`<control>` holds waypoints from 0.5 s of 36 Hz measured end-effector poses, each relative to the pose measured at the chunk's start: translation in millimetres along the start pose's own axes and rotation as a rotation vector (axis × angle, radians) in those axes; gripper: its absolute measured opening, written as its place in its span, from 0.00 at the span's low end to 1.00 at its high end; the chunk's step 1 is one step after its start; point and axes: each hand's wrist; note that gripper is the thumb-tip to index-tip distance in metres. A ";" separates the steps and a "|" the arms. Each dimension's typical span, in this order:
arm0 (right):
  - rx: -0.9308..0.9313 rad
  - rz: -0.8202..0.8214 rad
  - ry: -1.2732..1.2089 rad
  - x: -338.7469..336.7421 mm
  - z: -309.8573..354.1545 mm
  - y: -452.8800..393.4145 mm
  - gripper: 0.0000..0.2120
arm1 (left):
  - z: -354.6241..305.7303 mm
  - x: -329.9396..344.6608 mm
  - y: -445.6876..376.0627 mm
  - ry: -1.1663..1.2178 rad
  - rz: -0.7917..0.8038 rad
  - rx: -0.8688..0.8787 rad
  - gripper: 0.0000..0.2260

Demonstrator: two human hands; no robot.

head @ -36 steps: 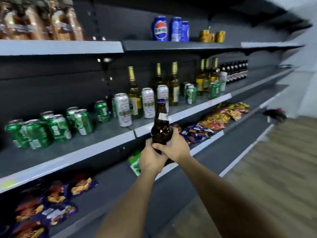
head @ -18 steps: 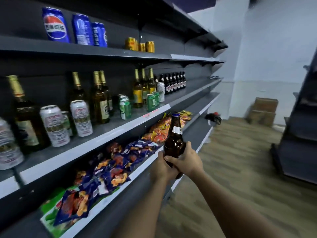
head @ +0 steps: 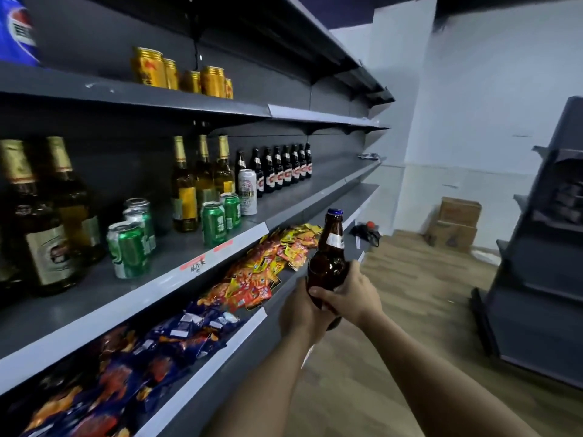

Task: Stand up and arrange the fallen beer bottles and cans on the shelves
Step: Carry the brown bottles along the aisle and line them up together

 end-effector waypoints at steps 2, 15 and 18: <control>0.006 0.006 0.000 5.9 -12.1 -31.9 0.31 | 4.1 15.1 -35.3 0.007 0.006 -0.015 0.26; -0.148 0.109 -0.020 4.5 -65.5 -275.3 0.32 | -51.2 81.1 -238.5 -0.082 -0.190 0.003 0.16; -0.197 0.125 -0.051 3.2 -65.8 -324.2 0.32 | -70.6 81.6 -277.0 -0.034 -0.278 -0.047 0.22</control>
Point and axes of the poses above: each hand's wrist, its own y-axis away from the middle knuckle, its own x-axis out of the palm, z = x × y, and after that the axes turned 6 degrees about -y, right-handed
